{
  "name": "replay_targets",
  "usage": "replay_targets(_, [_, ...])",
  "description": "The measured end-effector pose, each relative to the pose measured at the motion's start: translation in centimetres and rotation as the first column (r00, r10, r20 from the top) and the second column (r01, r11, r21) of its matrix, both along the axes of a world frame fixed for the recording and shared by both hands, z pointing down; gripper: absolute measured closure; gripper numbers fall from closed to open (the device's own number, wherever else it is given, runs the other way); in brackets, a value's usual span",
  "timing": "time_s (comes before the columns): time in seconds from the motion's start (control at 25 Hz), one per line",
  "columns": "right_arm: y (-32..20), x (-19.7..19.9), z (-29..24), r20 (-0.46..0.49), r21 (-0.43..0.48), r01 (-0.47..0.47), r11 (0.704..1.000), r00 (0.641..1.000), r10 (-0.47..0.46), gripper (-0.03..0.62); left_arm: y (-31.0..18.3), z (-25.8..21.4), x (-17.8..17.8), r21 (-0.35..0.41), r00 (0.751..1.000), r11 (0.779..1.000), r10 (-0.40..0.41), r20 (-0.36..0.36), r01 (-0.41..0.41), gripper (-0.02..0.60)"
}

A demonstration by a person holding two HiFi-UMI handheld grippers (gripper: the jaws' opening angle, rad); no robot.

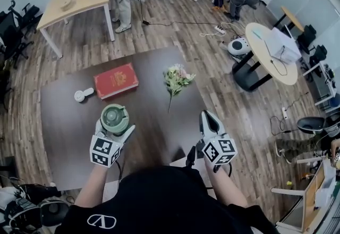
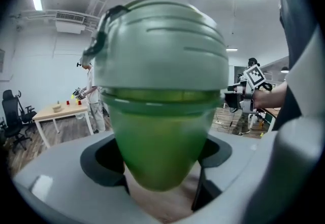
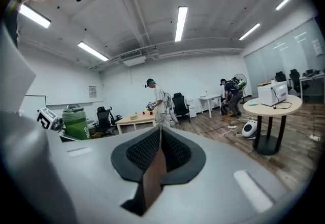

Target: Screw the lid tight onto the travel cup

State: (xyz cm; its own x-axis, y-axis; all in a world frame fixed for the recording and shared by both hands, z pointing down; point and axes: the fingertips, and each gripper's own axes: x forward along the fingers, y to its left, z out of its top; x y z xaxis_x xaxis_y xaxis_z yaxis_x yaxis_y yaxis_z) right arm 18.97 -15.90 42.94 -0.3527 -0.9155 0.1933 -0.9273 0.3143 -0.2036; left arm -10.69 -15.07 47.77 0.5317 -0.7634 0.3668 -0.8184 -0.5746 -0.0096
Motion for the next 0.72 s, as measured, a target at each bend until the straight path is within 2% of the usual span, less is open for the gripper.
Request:
replay_targets(0.28, [-0.1, 0.6, 0.6, -0.042, 0.019, -0.029, 0.999, 0.999, 0.03, 0.586, 0.2, 1.4, -2.0, -0.029, 0.998, 0.998, -0.059, 0.011, 0.059, 0.189])
replay_targets(0.44, [-0.1, -0.1, 0.4, -0.062, 0.023, -0.011, 1.0, 0.998, 0.012, 0.586, 0.3, 1.4, -2.3, -0.028, 0.997, 0.997, -0.068, 0.021, 0.068, 0.189])
replay_targets(0.72, [-0.5, 0.5, 0.0, -0.067, 0.052, -0.032, 0.998, 0.997, 0.035, 0.586, 0.1, 1.8, -2.3, -0.039, 0.997, 0.996, -0.074, 0.015, 0.075, 0.189])
